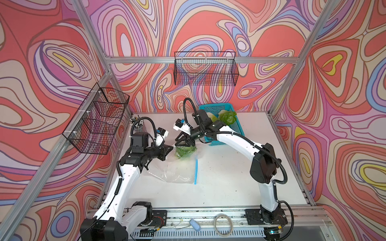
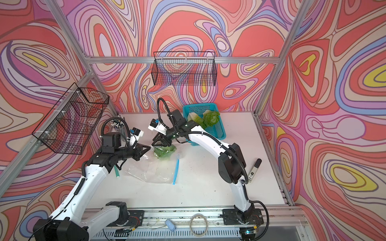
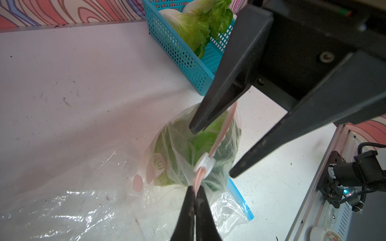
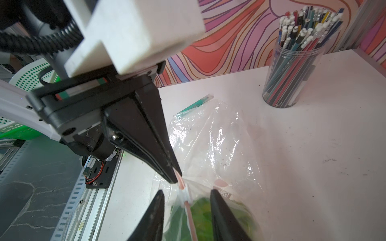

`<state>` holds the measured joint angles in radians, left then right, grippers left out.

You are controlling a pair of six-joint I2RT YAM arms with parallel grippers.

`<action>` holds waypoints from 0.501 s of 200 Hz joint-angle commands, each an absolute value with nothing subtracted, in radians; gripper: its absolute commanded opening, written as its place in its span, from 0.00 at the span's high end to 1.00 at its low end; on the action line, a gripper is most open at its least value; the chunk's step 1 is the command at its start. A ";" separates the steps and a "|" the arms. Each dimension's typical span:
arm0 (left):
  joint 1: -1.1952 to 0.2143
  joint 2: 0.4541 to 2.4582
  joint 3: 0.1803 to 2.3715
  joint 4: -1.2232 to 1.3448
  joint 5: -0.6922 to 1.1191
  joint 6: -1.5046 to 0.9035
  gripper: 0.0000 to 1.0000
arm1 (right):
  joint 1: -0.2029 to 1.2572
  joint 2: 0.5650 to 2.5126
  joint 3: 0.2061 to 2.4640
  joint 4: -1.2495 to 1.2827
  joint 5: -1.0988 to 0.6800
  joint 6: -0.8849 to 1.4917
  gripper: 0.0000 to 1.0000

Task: Open the zip-top bag and take out the chinese cabbages
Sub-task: Unzip the zipper on the zipper food storage bag.

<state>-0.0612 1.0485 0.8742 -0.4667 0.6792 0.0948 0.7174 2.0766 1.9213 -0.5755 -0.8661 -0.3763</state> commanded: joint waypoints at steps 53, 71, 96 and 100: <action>-0.069 1.044 0.866 -0.446 0.681 0.121 1.00 | 0.720 2.130 1.972 -0.574 -0.938 -0.370 0.66; -0.068 1.046 0.865 -0.447 0.681 0.122 1.00 | 0.720 2.131 1.973 -0.568 -0.944 -0.364 0.71; -0.069 1.045 0.866 -0.446 0.682 0.121 1.00 | 0.719 2.135 1.972 -0.554 -0.958 -0.351 0.78; -0.069 1.045 0.865 -0.446 0.682 0.122 1.00 | 0.719 2.137 1.971 -0.552 -0.961 -0.348 0.79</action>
<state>-0.0650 1.0485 0.8742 -0.4667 0.6792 0.0990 0.7174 2.1178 1.9469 -0.5686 -0.9211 -0.3470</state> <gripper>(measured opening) 0.048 0.236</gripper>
